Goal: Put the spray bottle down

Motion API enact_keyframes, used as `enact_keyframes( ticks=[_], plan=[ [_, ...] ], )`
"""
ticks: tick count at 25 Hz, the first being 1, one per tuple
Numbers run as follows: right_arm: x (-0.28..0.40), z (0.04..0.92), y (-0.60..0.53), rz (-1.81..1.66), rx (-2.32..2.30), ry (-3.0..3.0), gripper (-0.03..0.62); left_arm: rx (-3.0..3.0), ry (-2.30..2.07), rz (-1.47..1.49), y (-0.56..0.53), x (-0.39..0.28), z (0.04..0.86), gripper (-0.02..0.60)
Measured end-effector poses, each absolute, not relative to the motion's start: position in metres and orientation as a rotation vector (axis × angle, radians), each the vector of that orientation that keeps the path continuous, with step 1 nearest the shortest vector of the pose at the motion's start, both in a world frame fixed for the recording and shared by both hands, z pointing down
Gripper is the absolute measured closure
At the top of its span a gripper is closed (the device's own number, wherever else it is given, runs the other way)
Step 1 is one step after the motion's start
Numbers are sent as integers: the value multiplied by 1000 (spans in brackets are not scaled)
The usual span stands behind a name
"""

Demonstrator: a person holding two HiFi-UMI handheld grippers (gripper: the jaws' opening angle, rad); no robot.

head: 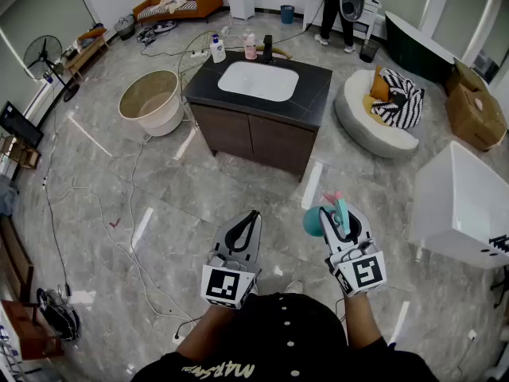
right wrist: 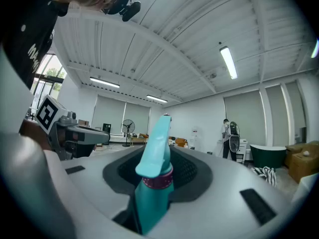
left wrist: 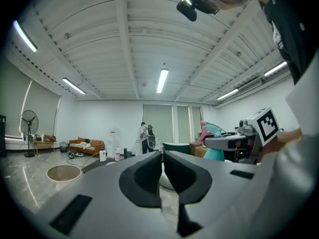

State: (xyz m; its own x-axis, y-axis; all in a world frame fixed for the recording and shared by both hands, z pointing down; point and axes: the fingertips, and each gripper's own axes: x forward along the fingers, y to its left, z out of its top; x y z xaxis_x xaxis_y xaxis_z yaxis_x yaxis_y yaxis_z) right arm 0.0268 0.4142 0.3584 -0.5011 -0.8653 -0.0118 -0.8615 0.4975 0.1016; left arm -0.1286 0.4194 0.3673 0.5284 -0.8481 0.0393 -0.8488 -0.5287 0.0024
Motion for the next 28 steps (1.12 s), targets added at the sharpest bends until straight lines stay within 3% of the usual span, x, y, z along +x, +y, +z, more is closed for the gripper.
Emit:
enact_keyframes(
  ticks=[28],
  plan=[
    [91,381,361,-121,1464,-2724,473,2649,-1614,68,380,-71,387,560]
  ],
)
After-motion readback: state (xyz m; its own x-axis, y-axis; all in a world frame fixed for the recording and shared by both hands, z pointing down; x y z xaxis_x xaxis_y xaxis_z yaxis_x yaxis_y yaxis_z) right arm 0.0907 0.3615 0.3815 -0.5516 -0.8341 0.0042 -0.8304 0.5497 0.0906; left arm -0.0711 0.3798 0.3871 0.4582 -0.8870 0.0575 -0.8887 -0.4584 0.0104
